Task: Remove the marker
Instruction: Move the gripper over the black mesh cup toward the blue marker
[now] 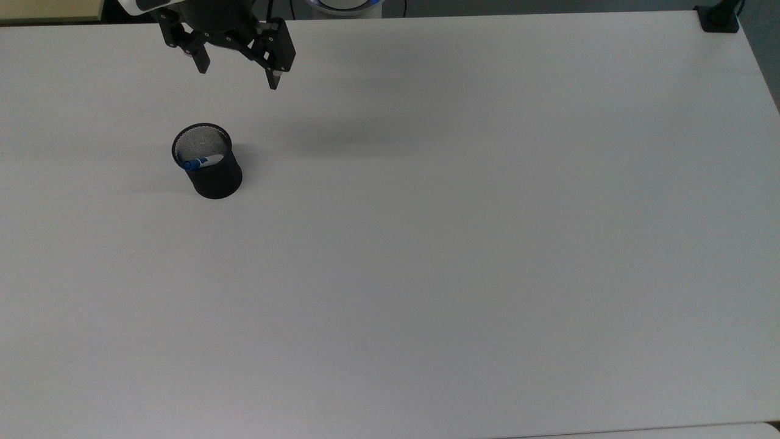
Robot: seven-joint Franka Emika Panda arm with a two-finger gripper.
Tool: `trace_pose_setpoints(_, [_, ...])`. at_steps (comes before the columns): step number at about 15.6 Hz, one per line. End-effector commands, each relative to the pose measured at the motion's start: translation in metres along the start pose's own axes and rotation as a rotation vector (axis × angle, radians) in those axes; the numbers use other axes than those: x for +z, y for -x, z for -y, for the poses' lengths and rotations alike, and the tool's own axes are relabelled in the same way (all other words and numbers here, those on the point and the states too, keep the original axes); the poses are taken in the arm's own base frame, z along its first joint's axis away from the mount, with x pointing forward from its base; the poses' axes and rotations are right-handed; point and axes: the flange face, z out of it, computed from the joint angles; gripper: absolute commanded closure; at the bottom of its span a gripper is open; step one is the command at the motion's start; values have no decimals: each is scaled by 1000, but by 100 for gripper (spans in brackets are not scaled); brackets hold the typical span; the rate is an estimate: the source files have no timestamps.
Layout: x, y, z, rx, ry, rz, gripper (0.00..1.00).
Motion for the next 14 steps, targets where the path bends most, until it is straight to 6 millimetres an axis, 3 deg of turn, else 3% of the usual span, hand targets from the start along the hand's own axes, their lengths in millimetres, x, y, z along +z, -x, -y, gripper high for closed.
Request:
trace_pose_setpoints(1, [-8, 8, -3, -17, -10, 6, 0])
trace_pose_setpoints(11, [-9, 8, -14, -5, -18, 9, 0])
trace_pose_setpoints(14, [-8, 7, -28, -7, -46, 10, 0])
